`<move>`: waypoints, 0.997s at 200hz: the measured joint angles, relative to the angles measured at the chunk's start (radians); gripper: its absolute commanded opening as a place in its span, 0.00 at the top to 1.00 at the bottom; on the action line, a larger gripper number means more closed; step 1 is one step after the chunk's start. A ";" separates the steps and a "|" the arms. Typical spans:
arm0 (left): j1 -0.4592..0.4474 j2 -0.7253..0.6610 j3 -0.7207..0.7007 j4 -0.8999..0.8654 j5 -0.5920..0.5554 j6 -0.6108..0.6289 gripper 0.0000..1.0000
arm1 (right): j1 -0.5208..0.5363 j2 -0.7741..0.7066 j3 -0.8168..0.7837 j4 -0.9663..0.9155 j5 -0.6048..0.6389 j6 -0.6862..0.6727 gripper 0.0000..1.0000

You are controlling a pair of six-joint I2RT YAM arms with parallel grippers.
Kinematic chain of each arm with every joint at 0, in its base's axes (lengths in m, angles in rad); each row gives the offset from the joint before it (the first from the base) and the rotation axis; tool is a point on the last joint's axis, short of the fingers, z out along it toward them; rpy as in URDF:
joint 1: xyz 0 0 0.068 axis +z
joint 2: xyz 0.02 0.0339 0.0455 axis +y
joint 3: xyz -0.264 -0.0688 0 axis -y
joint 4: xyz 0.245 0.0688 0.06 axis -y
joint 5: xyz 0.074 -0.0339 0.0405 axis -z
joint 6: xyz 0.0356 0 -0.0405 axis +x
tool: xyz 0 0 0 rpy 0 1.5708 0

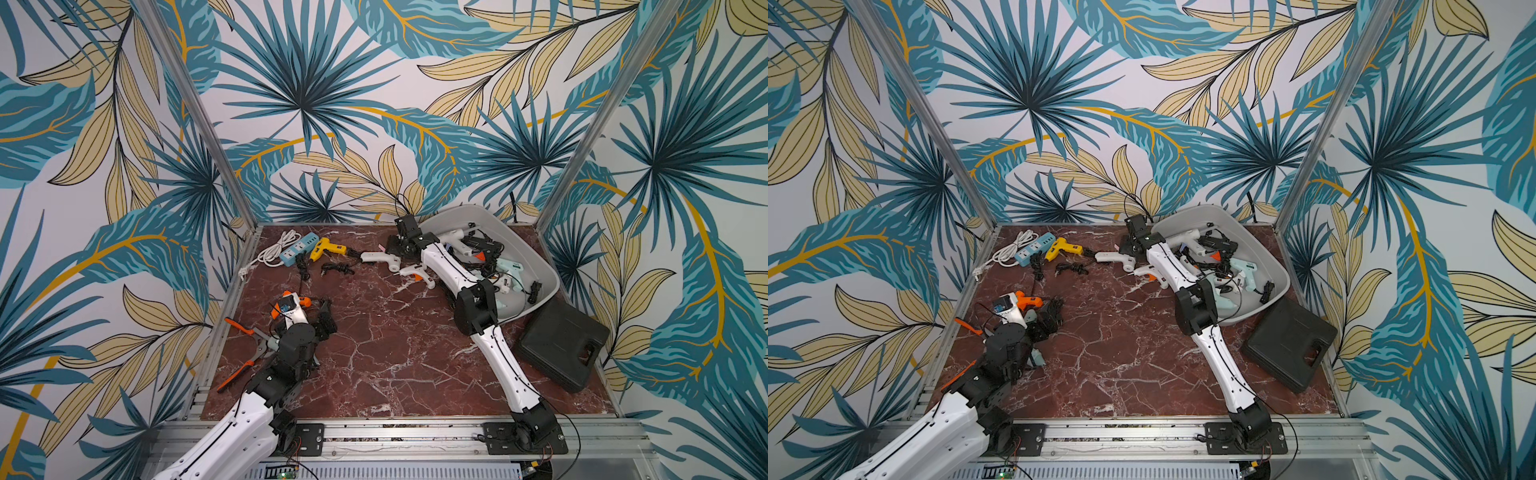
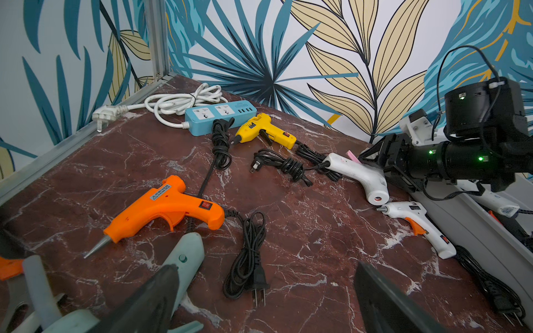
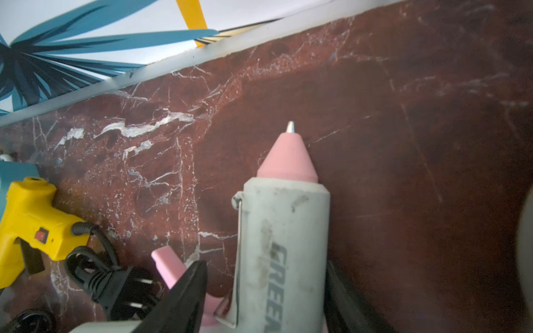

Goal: Put the hot melt glue gun into the storage box
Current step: Pick up the hot melt adhesive gun from the center of the board.

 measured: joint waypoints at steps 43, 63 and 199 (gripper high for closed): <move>0.000 -0.022 0.000 0.000 -0.001 0.000 0.00 | -0.005 0.003 0.002 -0.016 -0.066 0.011 0.54; 0.000 -0.040 0.000 -0.001 -0.005 0.000 0.00 | -0.004 0.003 0.002 -0.023 -0.074 0.006 0.61; 0.000 -0.085 -0.009 -0.023 -0.015 0.000 0.00 | 0.077 -0.108 -0.098 -0.088 -0.116 0.004 1.00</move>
